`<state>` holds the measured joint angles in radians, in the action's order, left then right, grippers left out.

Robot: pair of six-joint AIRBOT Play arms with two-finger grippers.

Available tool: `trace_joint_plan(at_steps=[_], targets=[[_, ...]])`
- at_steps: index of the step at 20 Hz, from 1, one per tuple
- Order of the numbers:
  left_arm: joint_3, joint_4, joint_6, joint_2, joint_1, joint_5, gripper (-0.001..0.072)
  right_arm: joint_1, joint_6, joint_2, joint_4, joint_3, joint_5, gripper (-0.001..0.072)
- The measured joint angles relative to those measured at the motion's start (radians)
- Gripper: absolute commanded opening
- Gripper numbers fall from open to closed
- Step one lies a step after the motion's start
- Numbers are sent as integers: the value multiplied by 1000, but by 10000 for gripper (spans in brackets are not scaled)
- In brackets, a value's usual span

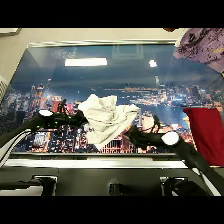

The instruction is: Fold the clothes and pants, and hang the long-sleeved shirts on hangers.

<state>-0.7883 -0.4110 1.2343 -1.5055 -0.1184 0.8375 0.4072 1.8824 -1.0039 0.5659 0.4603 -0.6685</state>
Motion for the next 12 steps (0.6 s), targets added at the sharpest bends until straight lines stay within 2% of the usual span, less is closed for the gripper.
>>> trace_joint_plan(at_steps=[2,7,12], targets=[[0,0,0,0,0,3,17,52,-40,-80,-87,-9,63,358],[0,0,0,0,0,12,16,100,-242,-236,-320,35,135,341],[0,0,0,0,0,13,17,108,-317,-327,-410,77,145,340]])
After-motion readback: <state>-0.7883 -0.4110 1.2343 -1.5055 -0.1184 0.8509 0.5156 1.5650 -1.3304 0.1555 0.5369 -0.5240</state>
